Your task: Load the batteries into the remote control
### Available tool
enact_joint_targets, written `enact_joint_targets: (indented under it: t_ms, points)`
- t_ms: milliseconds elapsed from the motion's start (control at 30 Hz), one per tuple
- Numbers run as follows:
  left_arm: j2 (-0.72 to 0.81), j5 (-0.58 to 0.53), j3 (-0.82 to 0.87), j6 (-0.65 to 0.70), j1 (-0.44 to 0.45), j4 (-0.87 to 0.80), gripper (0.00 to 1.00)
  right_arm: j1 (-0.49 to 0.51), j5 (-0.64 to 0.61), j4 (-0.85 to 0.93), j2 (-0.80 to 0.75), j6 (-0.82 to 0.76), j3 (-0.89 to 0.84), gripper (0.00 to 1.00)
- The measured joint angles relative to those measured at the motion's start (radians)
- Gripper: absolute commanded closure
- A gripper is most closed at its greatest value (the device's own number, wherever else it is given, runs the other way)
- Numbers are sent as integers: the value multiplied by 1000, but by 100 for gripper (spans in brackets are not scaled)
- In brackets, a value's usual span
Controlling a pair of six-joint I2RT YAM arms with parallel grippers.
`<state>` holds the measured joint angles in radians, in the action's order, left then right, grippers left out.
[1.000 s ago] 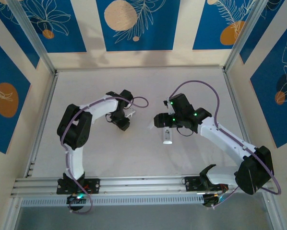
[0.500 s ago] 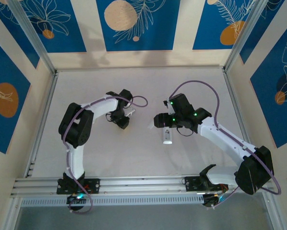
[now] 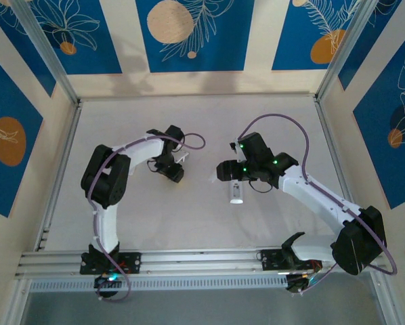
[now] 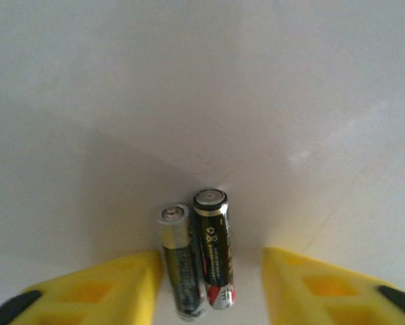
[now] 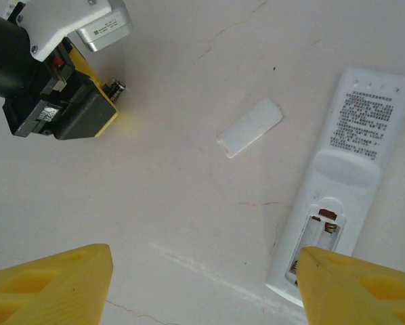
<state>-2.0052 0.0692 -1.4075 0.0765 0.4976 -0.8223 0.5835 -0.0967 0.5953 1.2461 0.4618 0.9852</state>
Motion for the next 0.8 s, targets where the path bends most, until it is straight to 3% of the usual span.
enact_joint_targets:
  t_ms: [333,800]
  points:
    - [48,-2,34,-46,-33,81,72,6,0,4,0,0,0,27]
    - [41,-54,48,-61,-46,99,74,12,0,8,2,0,1,27]
